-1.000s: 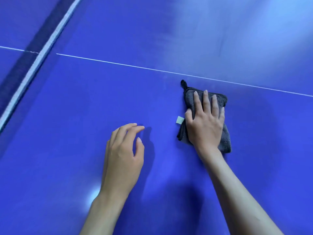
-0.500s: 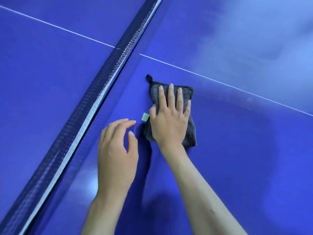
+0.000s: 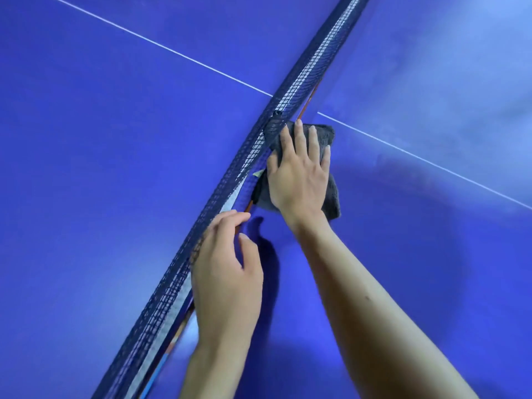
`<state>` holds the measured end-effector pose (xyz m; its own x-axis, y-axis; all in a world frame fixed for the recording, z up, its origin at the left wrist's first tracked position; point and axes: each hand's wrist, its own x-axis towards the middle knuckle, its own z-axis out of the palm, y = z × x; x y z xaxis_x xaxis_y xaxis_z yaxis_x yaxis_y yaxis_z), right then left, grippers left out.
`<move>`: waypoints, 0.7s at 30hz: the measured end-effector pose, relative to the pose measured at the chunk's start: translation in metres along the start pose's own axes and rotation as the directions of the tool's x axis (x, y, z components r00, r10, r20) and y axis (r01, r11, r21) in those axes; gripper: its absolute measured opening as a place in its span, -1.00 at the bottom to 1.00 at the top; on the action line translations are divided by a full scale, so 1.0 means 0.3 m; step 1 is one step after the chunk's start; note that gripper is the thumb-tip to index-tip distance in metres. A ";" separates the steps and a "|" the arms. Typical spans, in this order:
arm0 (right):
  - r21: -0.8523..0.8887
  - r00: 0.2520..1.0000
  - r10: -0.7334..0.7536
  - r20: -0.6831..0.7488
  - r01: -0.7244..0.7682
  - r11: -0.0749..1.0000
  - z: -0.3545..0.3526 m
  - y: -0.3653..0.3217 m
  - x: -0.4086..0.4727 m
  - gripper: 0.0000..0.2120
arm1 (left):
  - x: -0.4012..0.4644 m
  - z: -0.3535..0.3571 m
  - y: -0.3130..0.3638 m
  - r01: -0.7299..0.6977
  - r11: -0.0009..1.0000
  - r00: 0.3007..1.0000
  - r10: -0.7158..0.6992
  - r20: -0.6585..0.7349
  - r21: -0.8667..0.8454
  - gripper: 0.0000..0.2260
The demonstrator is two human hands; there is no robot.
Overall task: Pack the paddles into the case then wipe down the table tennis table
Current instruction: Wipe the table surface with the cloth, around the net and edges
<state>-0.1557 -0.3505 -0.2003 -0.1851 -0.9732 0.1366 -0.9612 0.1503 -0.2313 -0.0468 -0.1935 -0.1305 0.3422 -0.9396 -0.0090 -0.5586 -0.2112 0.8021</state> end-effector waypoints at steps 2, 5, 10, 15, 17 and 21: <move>0.016 1.000 -0.002 0.013 0.002 1.000 -0.009 0.032 0.034 -0.47 | -0.008 0.002 0.012 -0.031 1.000 0.997 0.031 0.065 0.004 -0.72; 0.045 1.000 -0.006 0.013 0.006 0.999 -0.019 0.071 0.060 -0.48 | -0.019 0.016 0.020 -0.078 0.996 0.990 0.074 0.123 0.034 -0.73; 0.077 0.999 0.040 -0.025 -0.038 0.996 -0.038 0.168 0.057 -0.46 | -0.053 0.071 0.030 -0.160 0.983 0.973 0.142 0.181 0.088 -0.73; 0.073 0.993 0.118 -0.016 -0.116 0.991 -0.100 0.380 0.015 -0.45 | -0.119 0.157 0.062 -0.217 0.970 0.958 0.191 0.214 0.108 -0.73; 0.073 0.989 0.148 -0.011 -0.147 0.986 -0.131 0.477 -0.012 -0.44 | -0.155 0.196 0.087 -0.220 0.970 0.953 0.192 0.233 0.101 -0.74; 0.077 0.977 0.214 0.000 -0.214 0.974 -0.201 0.699 -0.082 -0.44 | -0.240 0.282 0.149 -0.262 0.961 0.934 0.231 0.272 0.084 -0.75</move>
<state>-0.3650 -0.2845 -0.1941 -0.3869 -0.9183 0.0836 -0.8806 0.3410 -0.3289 -0.1604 -0.1580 -0.1445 -0.0152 -0.9998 0.0145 -0.6900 0.0210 0.7235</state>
